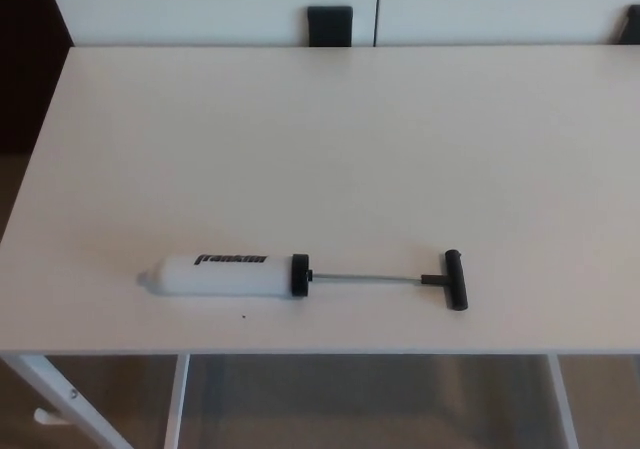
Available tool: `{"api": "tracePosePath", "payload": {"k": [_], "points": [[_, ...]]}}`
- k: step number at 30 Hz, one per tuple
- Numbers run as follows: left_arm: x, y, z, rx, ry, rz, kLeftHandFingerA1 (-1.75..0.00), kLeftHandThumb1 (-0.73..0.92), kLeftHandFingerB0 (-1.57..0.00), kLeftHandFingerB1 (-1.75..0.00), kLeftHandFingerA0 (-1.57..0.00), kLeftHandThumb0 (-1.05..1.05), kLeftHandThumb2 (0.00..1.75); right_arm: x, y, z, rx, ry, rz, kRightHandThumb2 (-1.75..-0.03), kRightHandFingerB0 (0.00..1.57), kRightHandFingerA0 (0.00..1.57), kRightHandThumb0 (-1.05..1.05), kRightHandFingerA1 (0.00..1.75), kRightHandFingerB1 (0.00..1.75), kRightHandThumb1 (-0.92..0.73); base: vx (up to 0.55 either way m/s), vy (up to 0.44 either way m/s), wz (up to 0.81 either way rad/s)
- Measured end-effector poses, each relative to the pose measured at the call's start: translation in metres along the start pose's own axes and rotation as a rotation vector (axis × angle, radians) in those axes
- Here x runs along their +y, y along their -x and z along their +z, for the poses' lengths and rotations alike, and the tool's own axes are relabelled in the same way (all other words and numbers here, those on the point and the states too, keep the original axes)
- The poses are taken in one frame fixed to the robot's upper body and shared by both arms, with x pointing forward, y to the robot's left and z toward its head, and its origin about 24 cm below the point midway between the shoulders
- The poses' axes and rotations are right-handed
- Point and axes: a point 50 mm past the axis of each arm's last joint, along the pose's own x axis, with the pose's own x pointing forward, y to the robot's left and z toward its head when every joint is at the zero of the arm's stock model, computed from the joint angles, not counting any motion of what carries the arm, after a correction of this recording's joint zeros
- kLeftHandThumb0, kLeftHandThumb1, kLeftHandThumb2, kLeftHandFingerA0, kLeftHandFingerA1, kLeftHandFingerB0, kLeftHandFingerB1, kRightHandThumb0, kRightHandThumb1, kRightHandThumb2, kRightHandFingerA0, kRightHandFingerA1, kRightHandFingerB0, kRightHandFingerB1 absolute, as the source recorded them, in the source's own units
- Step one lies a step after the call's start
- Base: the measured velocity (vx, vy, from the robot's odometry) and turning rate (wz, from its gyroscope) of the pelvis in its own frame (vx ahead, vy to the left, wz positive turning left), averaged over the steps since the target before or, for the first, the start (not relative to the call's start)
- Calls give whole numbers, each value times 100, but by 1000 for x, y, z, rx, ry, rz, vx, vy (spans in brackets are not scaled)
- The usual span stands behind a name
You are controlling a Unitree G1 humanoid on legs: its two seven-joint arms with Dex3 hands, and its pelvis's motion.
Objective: The robot walks towards a desk on which an air pump is kept in the middle. It lifts it up and holds it with its left hand and uses its right hand to compress it by pushing its handle inwards.
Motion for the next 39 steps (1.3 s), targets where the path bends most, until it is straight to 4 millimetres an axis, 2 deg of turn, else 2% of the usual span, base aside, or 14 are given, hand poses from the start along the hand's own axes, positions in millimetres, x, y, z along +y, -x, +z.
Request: {"api": "tracePosePath", "payload": {"k": [1, 4, 5, 10, 11, 13, 14, 19, 21, 23, 24, 32, 33, 39], "points": [[0, 0, 0, 0, 0, 0, -35, 51, -11, -31, -12, -37, 63, 0, 0, 0, 0, 0, 0, -90, 24, 32, -1, 59, 53, -54, 0, 0, 0], [-13, -6, 47, -191, -18, -26, -35, 51, -11, -31, -12, -37, 63, 1, -1, 2, -8, -1, 5, -90, 24, 32, -1, 59, 53, -54, 0, 0, 0], [-13, -6, 47, -191, -18, -26, -36, 55, -16, -29, -9, -23, 56, 1, -1, 2, -8, -1, 5, -61, 30, 39, -2, 52, 44, -73, 0, 0, 0], [-46, -10, 95, -397, -20, -106, -36, 52, -14, -30, -11, -20, 55, 2, -3, 4, -13, -1, 8, -61, 31, 39, 0, 53, 45, -74, 0, 0, 0], [-59, -10, 108, -448, -19, -142, -52, 36, -9, -50, -10, -13, 87, 2, -3, 4, -14, -1, 9, -91, 25, 32, 2, 58, 54, -55, 0, 0, 0], [-74, -10, 123, -508, -20, -184, -52, 36, -9, -50, -10, -13, 87, 3, -3, 5, -16, -1, 10, -91, 25, 32, 2, 58, 54, -55, 0, 0, 0], [-74, -10, 123, -508, -20, -184, -52, 30, -10, -50, -12, -13, 84, 3, -3, 5, -16, -1, 10, -61, 32, 39, 2, 53, 46, -74, 0, 0, 0], [-133, 1, 173, -708, -88, -370, -52, 29, -8, -48, -11, -16, 83, 3, -4, 6, -20, -2, 12, -90, 26, 33, 0, 59, 54, -54, 0, 0, 0], [-156, 6, 186, -765, -128, -444, -51, 31, -8, -48, -9, -15, 84, 4, -4, 7, -21, -2, 13, -60, 33, 41, 0, 54, 46, -72, 0, 0, 0], [-169, 10, 191, -790, -150, -486, -32, 45, -21, -29, -19, -28, 53, 4, -4, 7, -22, -2, 13, -60, 33, 41, -1, 53, 46, -72, 0, 0, 0], [-176, 11, 193, -802, -165, -511, -48, 36, 0, -46, -1, -24, 88, 4, -5, 7, -23, -2, 14, -62, 31, 38, 1, 54, 45, -76, 0, 0, 0], [-236, 23, 200, -860, -298, -696, -50, 35, 0, -46, -1, -26, 87, 6, -6, 11, -32, -2, 20, -62, 31, 38, 3, 54, 45, -77, 0, 0, 0], [-241, 24, 199, -862, -313, -712, -30, 47, -13, -27, -11, -42, 55, 6, -6, 11, -32, -2, 20, -62, 32, 38, 4, 54, 47, -76, 0, 0, 0], [-271, 30, 192, -864, -420, -804, -34, 42, -9, -31, -9, -50, 64, 7, -6, 12, -37, 1, 24, -62, 34, 38, 4, 53, 47, -76, 0, 0, 0]]}}
